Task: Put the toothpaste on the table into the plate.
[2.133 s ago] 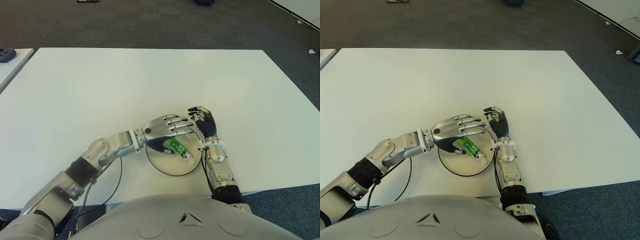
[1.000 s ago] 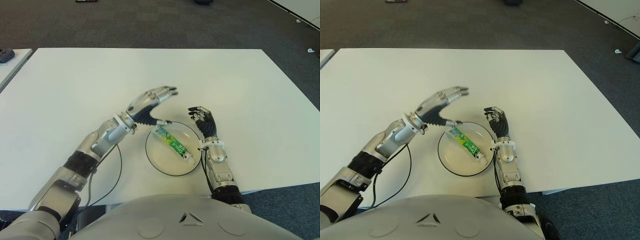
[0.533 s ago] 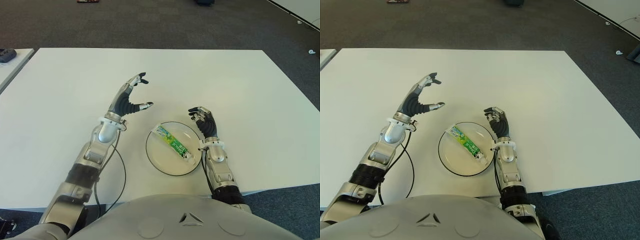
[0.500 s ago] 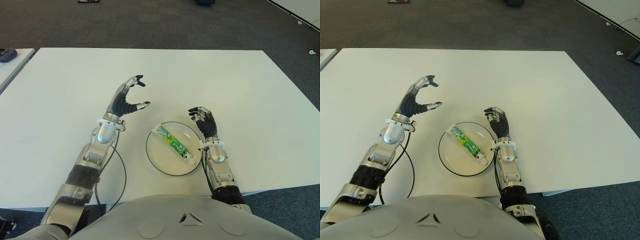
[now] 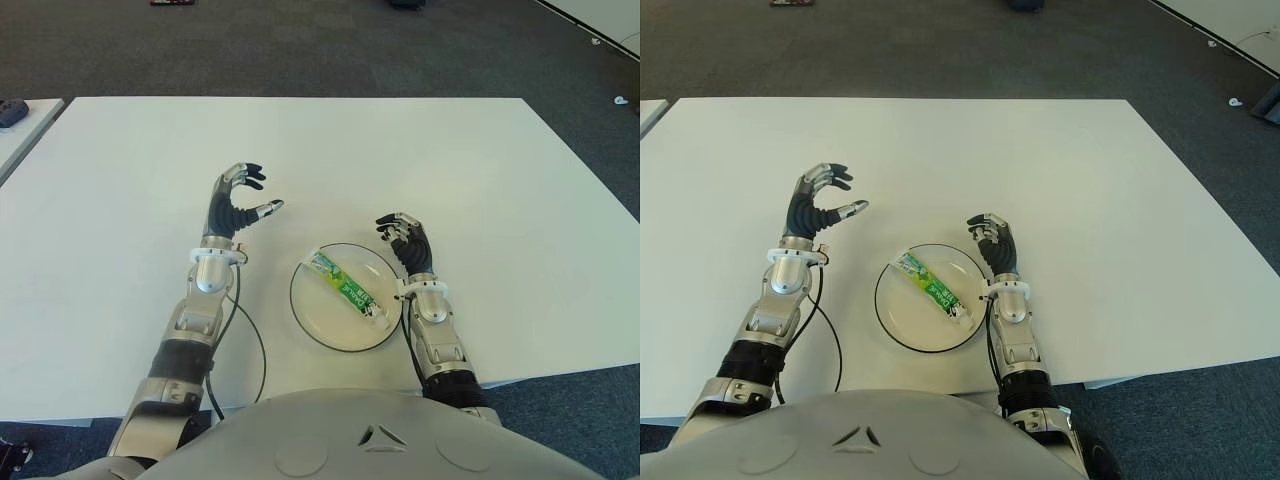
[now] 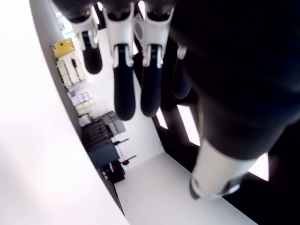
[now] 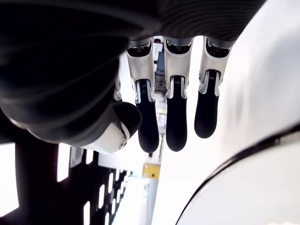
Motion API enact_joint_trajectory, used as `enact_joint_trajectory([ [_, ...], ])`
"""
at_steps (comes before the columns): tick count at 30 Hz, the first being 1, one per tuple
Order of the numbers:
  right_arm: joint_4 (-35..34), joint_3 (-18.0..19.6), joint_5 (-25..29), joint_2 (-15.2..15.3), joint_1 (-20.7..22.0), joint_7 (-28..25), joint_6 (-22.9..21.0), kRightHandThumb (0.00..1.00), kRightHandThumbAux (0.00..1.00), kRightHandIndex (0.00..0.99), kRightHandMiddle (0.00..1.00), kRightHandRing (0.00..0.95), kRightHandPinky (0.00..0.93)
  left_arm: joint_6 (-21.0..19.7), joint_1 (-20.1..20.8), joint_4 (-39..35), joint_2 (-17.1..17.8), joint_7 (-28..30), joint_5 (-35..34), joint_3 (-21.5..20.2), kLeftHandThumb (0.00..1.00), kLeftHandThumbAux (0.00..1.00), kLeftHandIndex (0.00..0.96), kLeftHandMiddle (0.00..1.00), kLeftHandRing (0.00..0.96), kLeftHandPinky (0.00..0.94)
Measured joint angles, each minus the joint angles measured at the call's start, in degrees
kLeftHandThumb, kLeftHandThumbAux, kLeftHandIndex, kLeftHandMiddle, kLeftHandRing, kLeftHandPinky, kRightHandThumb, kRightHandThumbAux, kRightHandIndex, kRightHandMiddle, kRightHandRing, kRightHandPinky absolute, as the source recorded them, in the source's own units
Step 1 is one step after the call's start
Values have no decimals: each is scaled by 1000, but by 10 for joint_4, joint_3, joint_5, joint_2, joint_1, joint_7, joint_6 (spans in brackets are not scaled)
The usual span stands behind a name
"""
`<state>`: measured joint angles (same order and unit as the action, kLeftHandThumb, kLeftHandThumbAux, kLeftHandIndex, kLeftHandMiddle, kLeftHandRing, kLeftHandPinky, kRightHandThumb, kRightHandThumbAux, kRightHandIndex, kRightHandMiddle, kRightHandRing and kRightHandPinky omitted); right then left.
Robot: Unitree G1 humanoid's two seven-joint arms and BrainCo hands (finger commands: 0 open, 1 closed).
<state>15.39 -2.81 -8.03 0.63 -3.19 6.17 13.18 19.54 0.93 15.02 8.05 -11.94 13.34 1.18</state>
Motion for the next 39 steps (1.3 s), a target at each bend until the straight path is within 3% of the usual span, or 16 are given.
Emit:
enact_joint_trajectory([
  [4, 13, -1, 0, -9, 7, 13, 9, 712, 733, 418, 441, 435, 449, -2, -1, 14, -2, -9, 0, -8, 52, 908, 495, 504, 498, 507],
  [5, 16, -1, 0, -11, 8, 15, 11, 712, 733, 418, 444, 439, 454, -2, -1, 15, -3, -10, 0, -9, 279, 842, 471, 507, 500, 508],
  [7, 22, -3, 0, -16, 11, 18, 18, 712, 733, 419, 450, 445, 458, -2, -1, 19, -7, -13, 0, -9, 478, 784, 450, 511, 503, 509],
  [8, 25, -5, 0, -18, 12, 20, 21, 712, 733, 419, 453, 448, 460, -2, -1, 21, -9, -16, 0, -9, 553, 763, 442, 513, 506, 510],
  [11, 29, -9, -1, -23, 13, 22, 29, 712, 733, 419, 459, 453, 463, -2, -2, 28, -18, -22, 0, -9, 644, 737, 433, 521, 511, 511],
  [26, 51, -21, -5, -23, 24, 17, 51, 713, 732, 419, 470, 464, 466, 10, -14, 83, -47, -51, 0, -20, 700, 722, 431, 551, 550, 521],
  [39, 53, -29, -12, -22, 32, 22, 40, 712, 733, 418, 467, 453, 441, 14, -14, 128, -49, -54, 0, -22, 700, 722, 430, 542, 551, 539],
])
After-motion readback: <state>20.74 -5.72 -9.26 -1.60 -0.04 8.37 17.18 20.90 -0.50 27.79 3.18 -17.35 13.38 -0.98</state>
